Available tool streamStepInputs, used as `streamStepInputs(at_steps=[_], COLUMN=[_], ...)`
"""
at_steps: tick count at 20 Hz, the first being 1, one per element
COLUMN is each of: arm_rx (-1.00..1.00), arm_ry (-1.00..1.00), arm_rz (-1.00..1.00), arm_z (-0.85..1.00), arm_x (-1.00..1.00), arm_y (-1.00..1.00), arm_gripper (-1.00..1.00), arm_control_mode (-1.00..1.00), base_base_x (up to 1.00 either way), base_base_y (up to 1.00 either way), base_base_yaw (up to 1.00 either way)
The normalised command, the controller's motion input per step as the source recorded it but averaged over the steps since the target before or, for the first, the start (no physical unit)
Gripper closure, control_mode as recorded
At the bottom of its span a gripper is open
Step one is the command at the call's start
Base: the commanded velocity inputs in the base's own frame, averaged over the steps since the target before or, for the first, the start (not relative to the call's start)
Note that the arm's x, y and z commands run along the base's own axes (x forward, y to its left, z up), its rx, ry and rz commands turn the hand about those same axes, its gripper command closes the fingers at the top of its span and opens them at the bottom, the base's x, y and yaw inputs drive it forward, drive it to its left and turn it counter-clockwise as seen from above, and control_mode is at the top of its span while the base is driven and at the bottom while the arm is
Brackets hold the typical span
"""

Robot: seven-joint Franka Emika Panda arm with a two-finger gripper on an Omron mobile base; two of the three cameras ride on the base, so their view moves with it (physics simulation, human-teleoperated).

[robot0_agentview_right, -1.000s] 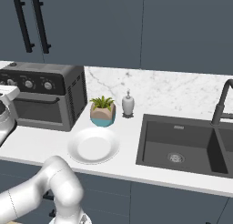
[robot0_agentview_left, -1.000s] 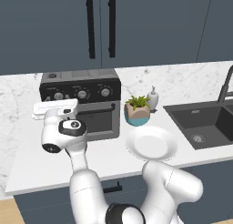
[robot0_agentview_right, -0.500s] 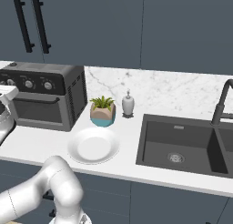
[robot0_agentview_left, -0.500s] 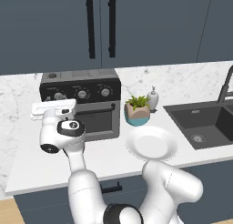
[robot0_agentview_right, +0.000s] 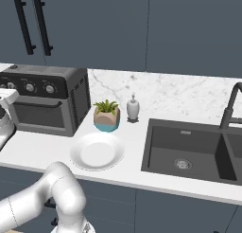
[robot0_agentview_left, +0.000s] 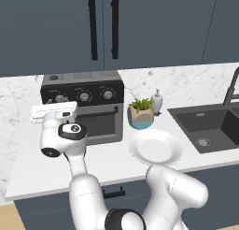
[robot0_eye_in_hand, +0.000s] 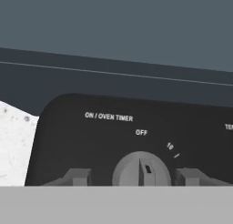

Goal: Pick up the kebab skewer and baguette bread, and place them inside the toaster oven. Close the toaster oven door and start by setting the timer.

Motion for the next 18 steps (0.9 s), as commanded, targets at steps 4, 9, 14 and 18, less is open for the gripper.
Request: streamStepInputs(at_steps=[4, 9, 14, 18], arm_rx=[0.07, 0.07, 0.07, 0.07], arm_ry=[0.00, 0.00, 0.00, 0.00], arm_rz=[0.00, 0.00, -0.04, -0.03], arm_z=[0.00, 0.00, 0.01, 0.00], arm_x=[0.07, 0.08, 0.08, 0.09], arm_y=[-0.24, -0.15, -0.01, -0.01], arm_gripper=[1.00, 1.00, 1.00, 1.00], arm_control_mode=[-1.00, -1.00, -1.00, -1.00], base_base_x=[0.00, 0.00, 0.00, 0.00], base_base_y=[0.00, 0.00, 0.00, 0.00], base_base_yaw=[0.00, 0.00, 0.00, 0.00])
